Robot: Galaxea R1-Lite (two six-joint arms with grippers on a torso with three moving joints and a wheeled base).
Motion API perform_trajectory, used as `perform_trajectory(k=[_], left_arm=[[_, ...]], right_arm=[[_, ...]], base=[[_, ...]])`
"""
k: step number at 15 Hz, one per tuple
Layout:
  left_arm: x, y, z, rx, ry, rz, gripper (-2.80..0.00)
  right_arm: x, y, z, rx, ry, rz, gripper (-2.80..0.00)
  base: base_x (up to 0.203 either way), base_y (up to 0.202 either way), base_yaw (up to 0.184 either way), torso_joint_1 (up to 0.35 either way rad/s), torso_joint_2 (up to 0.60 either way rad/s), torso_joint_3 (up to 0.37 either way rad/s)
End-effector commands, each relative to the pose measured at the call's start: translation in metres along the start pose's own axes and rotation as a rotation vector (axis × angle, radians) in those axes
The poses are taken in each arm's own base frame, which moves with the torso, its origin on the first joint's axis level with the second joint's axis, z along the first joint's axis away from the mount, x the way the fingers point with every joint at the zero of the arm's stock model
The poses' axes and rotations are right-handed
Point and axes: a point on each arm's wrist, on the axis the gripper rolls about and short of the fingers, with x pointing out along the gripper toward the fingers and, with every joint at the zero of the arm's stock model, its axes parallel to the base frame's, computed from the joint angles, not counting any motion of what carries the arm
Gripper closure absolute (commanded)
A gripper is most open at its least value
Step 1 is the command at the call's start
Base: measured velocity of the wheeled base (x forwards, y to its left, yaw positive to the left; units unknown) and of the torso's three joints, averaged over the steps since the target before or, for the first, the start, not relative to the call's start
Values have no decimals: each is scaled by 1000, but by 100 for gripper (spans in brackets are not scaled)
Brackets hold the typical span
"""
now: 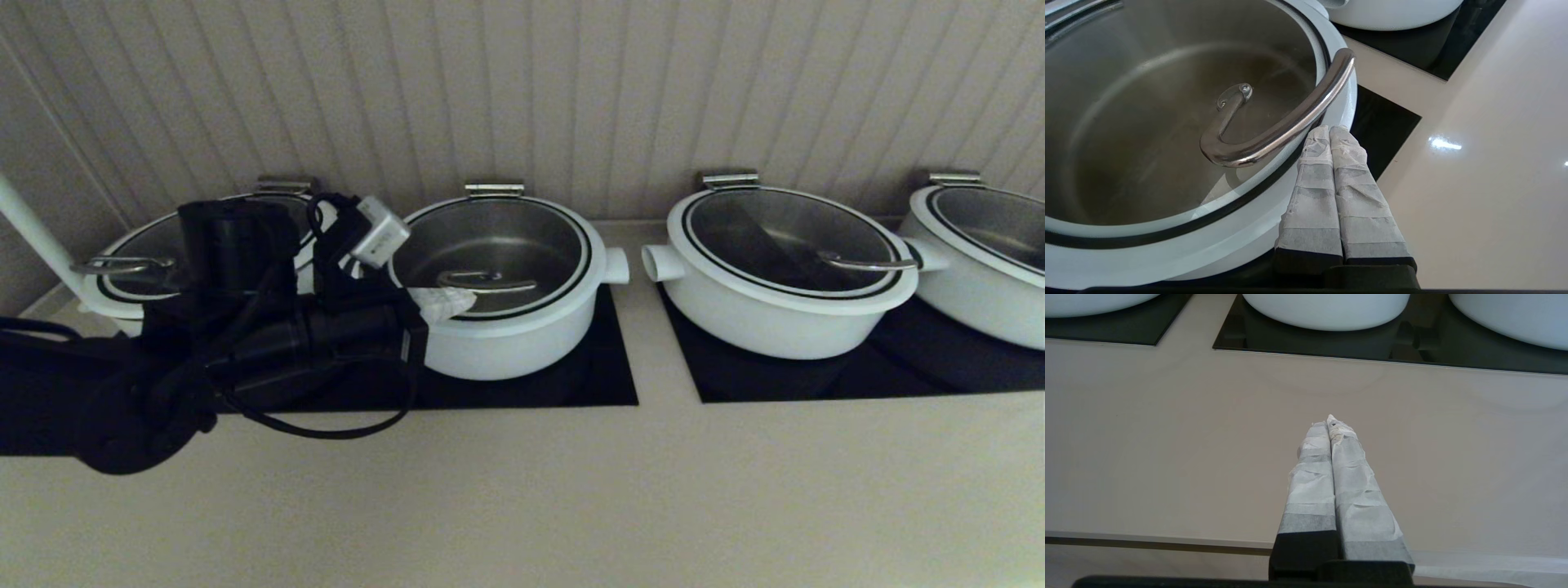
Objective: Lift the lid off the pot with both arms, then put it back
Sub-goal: Open the food pot lid a small opening with the left arm
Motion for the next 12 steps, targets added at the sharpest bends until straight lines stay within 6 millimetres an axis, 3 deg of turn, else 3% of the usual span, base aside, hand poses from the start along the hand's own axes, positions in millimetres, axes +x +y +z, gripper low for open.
perform_trajectory(k=[1,12], left_arm=[[3,0,-5,-6,14,-3,0],[15,4,-17,-16,55,18,0]], right_arm=[[0,0,0,1,0,0,0],[0,0,0,2,2,0,0]], base=[[0,0,0,0,0,0],[0,0,0,0,0,0]])
